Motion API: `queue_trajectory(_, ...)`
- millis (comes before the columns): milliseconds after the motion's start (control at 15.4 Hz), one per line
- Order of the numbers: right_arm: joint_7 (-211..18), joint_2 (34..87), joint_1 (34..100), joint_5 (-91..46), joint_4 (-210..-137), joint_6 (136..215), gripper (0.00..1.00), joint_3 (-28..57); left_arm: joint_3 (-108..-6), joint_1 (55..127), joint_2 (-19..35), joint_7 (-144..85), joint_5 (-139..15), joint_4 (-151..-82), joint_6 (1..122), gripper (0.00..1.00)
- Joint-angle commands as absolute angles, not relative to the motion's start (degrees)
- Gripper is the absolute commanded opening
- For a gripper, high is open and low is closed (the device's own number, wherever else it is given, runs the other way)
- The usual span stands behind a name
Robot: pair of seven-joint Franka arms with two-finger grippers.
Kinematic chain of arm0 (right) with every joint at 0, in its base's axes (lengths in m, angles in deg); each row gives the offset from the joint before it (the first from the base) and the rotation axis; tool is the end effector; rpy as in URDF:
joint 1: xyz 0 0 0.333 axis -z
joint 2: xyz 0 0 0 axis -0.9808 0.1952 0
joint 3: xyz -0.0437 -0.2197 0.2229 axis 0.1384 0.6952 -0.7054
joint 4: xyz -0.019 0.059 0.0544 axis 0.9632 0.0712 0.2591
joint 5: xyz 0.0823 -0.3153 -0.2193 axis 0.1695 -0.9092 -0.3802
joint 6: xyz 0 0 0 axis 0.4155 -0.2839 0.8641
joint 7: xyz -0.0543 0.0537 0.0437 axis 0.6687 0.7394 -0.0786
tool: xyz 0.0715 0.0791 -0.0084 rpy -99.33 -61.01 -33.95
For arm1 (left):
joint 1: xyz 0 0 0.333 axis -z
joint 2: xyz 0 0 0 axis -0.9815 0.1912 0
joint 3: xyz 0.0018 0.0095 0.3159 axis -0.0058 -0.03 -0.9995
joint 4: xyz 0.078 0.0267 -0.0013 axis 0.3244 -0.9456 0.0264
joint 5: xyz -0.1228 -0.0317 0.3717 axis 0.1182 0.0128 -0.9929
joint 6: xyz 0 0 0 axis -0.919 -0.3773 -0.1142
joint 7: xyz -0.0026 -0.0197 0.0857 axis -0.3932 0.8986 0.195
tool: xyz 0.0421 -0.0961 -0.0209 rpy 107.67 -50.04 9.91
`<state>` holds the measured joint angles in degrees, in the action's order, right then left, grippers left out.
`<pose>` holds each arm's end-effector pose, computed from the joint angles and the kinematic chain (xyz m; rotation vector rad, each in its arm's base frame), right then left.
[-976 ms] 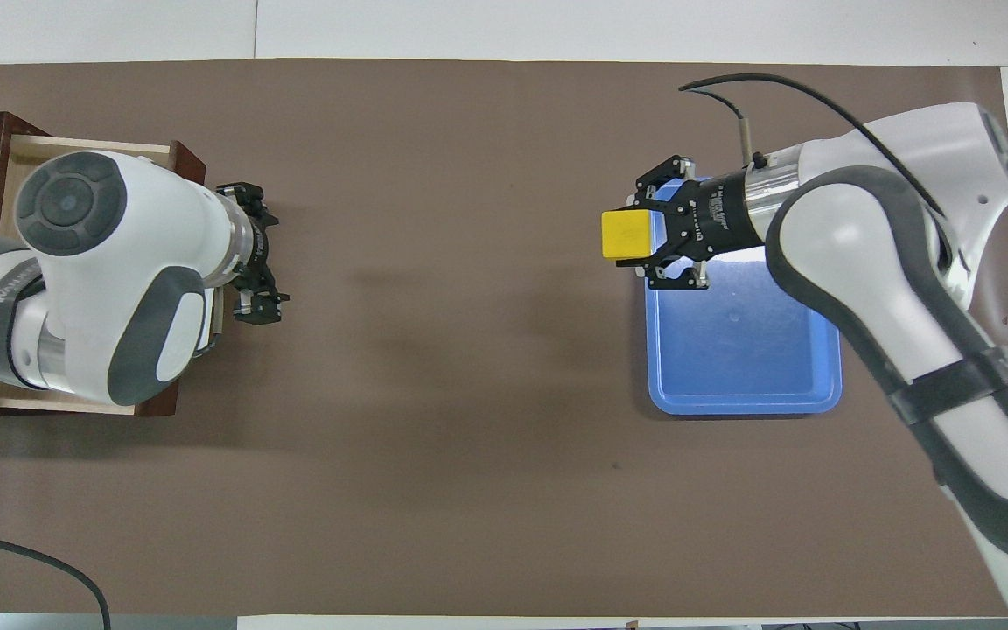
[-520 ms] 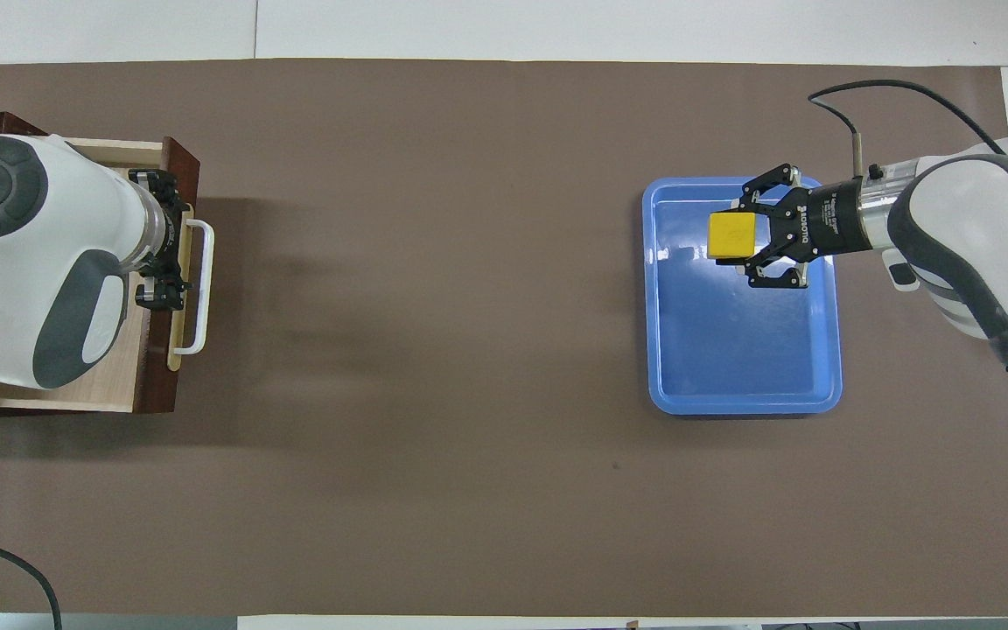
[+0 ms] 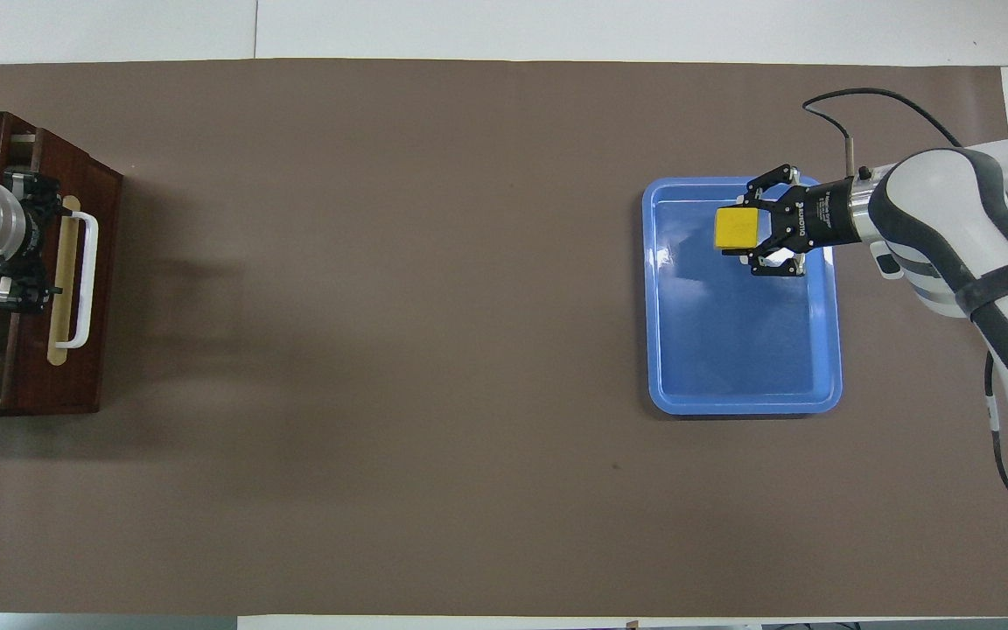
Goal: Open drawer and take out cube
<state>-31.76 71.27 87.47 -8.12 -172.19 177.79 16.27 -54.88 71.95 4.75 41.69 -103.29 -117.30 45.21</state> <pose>0.6470 -0.0102 0.3026 -1.8397 1.7467 0.5754 0.5967 0.0334 0.4458 -2.2922 -1.9520 -0.3588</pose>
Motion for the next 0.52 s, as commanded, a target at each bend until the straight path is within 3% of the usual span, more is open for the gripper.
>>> queue_trajectory(0,-35.58,71.59,88.59,-7.23,-171.70,177.85,0.00,16.08,-54.43,70.02,4.93,38.48,-104.74,-116.86,45.38,1.00)
queue_trajectory(455,-40.60,72.39,90.69,-7.50,-173.11,177.59,0.00,16.17,-54.43,66.93,5.19,30.77,-104.65,-116.86,46.26,1.00)
